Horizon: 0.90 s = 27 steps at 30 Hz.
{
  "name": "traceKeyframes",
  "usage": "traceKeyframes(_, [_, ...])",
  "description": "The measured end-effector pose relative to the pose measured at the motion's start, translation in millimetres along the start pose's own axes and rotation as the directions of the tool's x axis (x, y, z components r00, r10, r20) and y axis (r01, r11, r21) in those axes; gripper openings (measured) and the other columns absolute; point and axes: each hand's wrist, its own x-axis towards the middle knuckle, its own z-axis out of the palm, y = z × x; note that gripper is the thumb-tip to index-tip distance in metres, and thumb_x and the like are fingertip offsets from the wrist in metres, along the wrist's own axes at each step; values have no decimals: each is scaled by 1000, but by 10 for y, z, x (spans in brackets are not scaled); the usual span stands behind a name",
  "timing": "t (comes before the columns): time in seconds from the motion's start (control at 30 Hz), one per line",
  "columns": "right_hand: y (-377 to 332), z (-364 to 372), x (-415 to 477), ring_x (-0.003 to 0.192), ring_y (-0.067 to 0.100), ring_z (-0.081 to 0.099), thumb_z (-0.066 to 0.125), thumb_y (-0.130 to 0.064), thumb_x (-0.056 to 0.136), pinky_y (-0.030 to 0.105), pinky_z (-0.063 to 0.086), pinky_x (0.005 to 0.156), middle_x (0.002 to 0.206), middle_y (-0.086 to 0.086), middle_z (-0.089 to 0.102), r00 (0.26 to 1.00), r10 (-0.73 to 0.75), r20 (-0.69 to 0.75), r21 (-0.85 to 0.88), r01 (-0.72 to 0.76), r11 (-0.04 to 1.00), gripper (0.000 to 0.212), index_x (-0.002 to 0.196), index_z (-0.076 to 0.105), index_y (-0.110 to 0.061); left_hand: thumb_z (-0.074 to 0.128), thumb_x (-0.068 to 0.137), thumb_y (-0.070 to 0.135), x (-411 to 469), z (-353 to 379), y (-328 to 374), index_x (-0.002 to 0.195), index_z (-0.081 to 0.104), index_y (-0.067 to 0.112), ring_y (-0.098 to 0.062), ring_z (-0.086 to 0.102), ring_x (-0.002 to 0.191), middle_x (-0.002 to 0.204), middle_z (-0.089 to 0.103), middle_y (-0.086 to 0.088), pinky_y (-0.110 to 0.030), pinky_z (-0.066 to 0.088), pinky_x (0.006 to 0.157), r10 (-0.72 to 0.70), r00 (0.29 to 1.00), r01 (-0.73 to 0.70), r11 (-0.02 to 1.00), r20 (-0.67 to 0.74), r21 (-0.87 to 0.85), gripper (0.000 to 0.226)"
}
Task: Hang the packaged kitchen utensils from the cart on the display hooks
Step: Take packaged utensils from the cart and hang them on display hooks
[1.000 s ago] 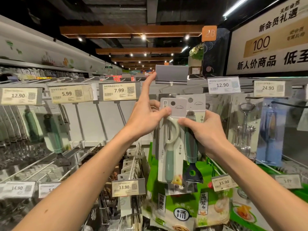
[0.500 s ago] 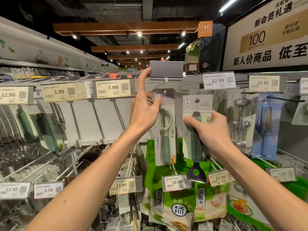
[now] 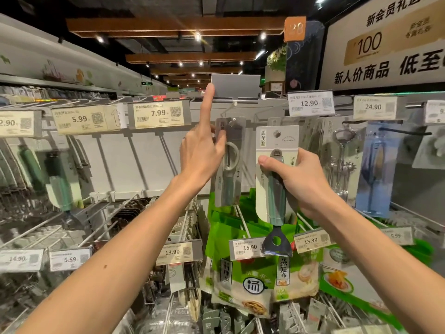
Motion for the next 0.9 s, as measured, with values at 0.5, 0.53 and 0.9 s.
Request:
traceKeyframes(0.5, [284, 373, -734, 83, -2, 70, 57, -14, 96, 10, 50, 67, 89, -15, 76, 921, -5, 390, 81, -29, 996, 12, 99, 66, -22, 64, 95, 26, -1259, -874, 532, 96, 70, 9, -14, 63, 70, 80, 67, -6, -40, 58, 65, -423, 738, 595, 776, 526, -210, 18])
traceKeyframes(0.53, [313, 500, -774, 88, -1, 70, 56, -16, 97, 11, 51, 69, 93, -14, 76, 909, -8, 418, 92, -33, 995, 13, 102, 66, -23, 66, 93, 21, -1309, -978, 502, 98, 68, 7, -18, 61, 71, 83, 66, -12, -37, 57, 63, -449, 733, 614, 760, 511, -212, 15])
traceKeyframes(0.9, [242, 1967, -988, 94, -5, 68, 72, -36, 78, 17, 54, 79, 107, -10, 73, 748, -25, 664, 106, -61, 992, 41, 116, 59, -25, 65, 95, 16, -1456, -2382, -182, 91, 66, 11, -14, 64, 63, 89, 70, -13, -22, 51, 48, -632, 731, 676, 721, 258, -150, 7])
